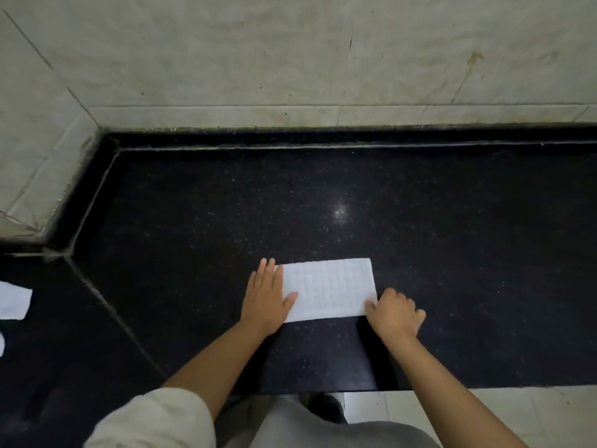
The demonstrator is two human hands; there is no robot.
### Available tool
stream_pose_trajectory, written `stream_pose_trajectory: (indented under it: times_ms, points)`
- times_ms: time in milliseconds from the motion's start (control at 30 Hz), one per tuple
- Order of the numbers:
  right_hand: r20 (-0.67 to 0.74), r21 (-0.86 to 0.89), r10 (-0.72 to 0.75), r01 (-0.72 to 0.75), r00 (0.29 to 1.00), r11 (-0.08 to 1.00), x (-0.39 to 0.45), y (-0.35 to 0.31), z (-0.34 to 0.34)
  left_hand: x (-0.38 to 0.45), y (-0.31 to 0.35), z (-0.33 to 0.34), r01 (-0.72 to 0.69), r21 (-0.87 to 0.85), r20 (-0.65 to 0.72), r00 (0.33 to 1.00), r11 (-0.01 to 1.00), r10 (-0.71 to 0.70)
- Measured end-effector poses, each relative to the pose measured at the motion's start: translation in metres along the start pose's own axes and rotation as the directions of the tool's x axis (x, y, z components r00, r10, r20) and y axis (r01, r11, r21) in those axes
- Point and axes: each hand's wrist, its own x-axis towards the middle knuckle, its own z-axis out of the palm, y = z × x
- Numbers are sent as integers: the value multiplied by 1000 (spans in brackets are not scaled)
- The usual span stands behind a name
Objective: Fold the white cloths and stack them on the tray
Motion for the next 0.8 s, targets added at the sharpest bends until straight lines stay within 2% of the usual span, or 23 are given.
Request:
stream_pose_trajectory:
  times_ms: [100, 167, 333, 433, 500, 567, 633, 800]
  points:
    - [60, 14, 60, -61, 996, 998, 1, -7, -1, 2, -4, 14, 10, 67, 62, 998, 998, -15]
    - [94, 26, 98, -101, 991, 995, 3, -12, -3, 3, -7, 15, 8, 87, 57, 998, 996, -13]
    - [33, 39, 67, -68, 997, 997, -1, -18, -3, 1, -5, 13, 5, 60, 24, 1000, 998, -6]
    - [35, 240, 24, -32, 999, 970, 0, -17, -7, 0, -5, 11, 6, 61, 10, 1000, 998, -7]
    - [19, 456, 11, -18, 1000, 890, -2, -20, -14, 1, -5, 12, 7, 56, 6, 1000, 998, -7]
    - [-46, 618, -25, 49, 999, 785, -11, -30, -24, 2, -6, 12, -2, 43, 2, 1000, 999, 2]
    - [-119, 675, -113, 164, 986, 719, -23, -46, -30, 0, -11, 11, -1, 12, -15, 1000, 1000, 1]
    - [-281, 602, -361, 456, 889, 655, -53, -99, -7, -28, -54, 10, 37, -106, -173, 983, 994, -55]
